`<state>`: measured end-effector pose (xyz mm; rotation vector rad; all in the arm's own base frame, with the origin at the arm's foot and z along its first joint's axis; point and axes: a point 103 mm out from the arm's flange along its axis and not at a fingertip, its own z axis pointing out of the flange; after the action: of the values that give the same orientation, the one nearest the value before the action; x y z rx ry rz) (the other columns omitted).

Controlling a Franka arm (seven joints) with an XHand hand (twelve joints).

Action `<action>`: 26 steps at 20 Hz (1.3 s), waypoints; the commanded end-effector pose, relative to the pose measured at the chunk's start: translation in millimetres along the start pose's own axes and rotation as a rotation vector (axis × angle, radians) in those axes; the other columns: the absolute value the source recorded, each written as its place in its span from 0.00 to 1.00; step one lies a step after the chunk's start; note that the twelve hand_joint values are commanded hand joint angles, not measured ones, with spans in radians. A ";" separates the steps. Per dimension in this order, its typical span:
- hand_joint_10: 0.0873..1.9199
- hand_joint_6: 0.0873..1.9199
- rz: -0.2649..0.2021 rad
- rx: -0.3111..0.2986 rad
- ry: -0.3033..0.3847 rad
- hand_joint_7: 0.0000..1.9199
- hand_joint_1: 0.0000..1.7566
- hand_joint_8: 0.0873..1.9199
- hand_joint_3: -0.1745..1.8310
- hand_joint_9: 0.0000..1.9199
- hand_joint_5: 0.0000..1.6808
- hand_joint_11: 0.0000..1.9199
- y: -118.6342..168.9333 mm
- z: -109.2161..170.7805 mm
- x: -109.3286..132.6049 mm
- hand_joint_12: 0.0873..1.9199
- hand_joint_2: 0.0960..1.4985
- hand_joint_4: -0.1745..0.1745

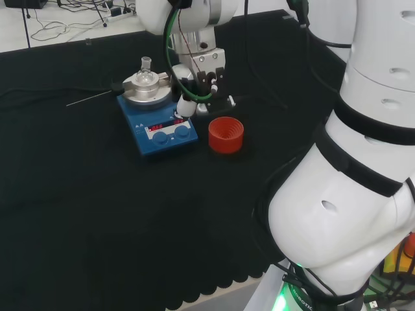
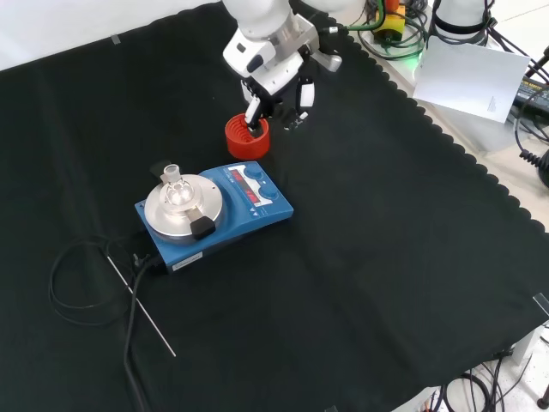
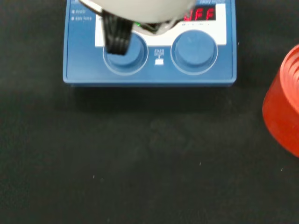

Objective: Turn on the heater.

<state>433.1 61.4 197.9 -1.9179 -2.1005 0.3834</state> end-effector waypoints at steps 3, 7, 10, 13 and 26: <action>0.66 0.38 -0.030 0.079 -0.048 0.80 0.70 0.67 0.46 0.88 0.33 0.77 3.9 28.4 19.1 0.47 0.44 0.00; 0.71 0.43 -0.047 0.120 -0.061 0.82 0.79 0.73 0.54 0.89 0.27 0.68 7.6 38.4 27.2 0.63 0.44 0.07; 0.73 0.46 -0.045 0.152 -0.059 0.83 0.81 0.74 0.58 0.89 0.23 0.66 11.1 42.4 29.1 0.67 0.43 0.14; 0.74 0.47 -0.048 0.180 -0.063 0.84 0.82 0.75 0.60 0.90 0.20 0.66 14.1 44.7 31.0 0.68 0.42 0.22; 0.75 0.35 -0.071 0.240 -0.070 0.84 0.83 0.76 0.63 0.90 0.13 0.66 21.1 58.3 38.7 0.70 0.40 0.34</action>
<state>427.2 100.7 137.5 -1.7177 -2.0491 0.6612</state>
